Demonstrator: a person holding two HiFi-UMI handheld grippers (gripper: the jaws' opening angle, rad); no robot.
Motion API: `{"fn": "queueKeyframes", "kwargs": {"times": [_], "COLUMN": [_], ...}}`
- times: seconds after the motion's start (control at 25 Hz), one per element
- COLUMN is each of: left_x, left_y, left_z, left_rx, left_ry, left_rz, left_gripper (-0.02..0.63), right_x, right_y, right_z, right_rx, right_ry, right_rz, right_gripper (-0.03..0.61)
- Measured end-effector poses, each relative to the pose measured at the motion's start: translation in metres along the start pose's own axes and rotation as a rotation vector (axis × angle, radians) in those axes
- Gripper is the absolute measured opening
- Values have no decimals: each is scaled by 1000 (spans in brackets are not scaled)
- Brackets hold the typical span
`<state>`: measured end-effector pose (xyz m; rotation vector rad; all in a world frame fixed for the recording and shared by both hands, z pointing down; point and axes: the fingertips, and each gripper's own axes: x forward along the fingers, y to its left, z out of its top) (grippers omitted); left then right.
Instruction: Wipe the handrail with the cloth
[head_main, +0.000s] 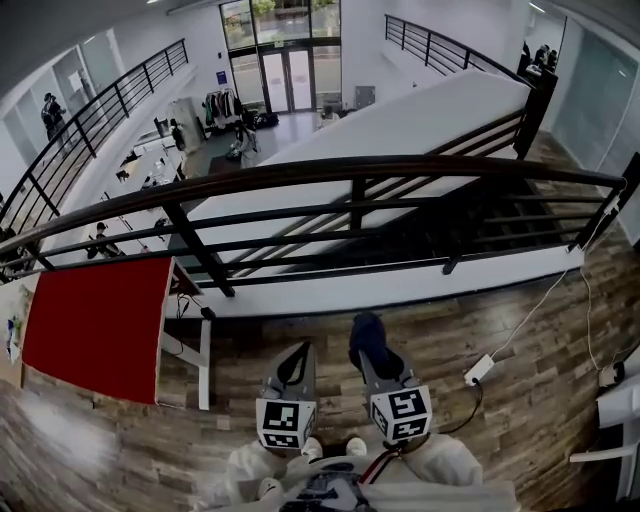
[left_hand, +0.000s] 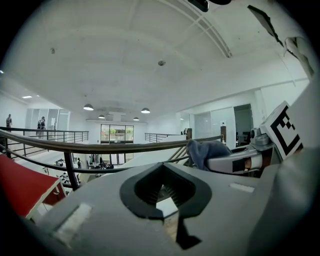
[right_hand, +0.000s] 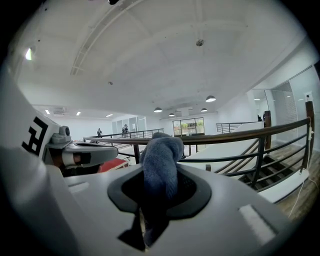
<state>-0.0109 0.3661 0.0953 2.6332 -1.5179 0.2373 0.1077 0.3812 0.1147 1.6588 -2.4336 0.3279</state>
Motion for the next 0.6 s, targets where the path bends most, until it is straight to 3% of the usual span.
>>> {"fn": "queueKeyframes", "kwargs": {"times": [0.6], "left_x": [0], "left_y": [1], "left_z": [-13], "left_rx": [-39], "left_ry": [41], "left_rz": [18], "left_gripper": [2], "right_x": [3], "right_y": [-6], "right_z": [-8], "right_rx": [-1], "right_ry": [14], "right_rz": [1], "right_gripper": [89]}}
